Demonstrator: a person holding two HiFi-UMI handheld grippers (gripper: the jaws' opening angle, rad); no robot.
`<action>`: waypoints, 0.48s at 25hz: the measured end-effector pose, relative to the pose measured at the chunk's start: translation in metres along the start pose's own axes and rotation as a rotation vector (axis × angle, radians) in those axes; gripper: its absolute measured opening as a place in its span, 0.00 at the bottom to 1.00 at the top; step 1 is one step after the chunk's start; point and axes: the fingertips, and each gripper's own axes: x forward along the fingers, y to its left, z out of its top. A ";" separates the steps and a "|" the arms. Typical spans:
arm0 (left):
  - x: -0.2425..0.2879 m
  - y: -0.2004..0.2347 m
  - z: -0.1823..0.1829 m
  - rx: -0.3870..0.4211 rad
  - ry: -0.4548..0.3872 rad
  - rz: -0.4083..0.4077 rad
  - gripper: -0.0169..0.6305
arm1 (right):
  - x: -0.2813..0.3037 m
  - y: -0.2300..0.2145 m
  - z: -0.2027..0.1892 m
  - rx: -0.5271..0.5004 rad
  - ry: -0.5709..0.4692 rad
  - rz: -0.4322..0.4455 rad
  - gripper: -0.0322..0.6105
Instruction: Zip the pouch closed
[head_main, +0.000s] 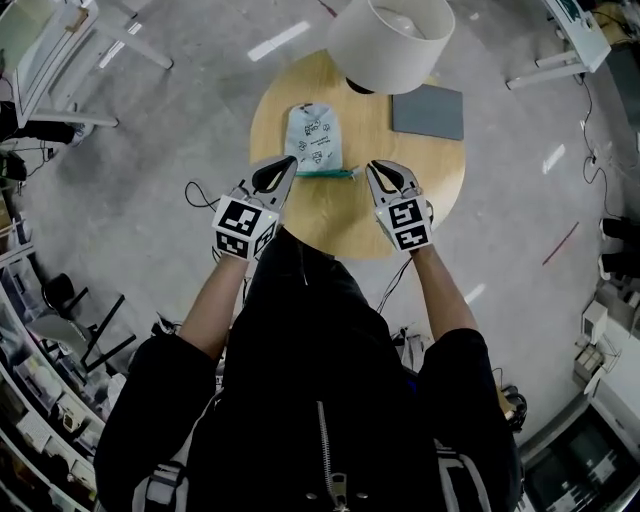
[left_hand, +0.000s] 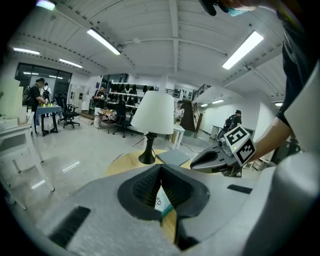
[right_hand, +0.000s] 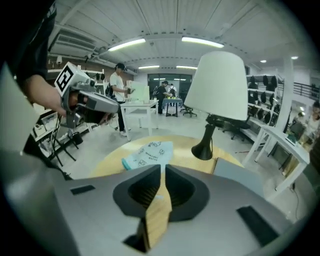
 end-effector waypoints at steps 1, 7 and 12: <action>0.000 0.002 -0.004 -0.005 0.006 0.002 0.04 | 0.005 0.002 -0.007 -0.028 0.029 0.015 0.11; -0.009 0.015 -0.016 -0.030 0.023 0.034 0.04 | 0.031 0.011 -0.053 -0.271 0.238 0.135 0.23; -0.020 0.026 -0.026 -0.050 0.039 0.068 0.04 | 0.050 0.015 -0.079 -0.481 0.342 0.196 0.22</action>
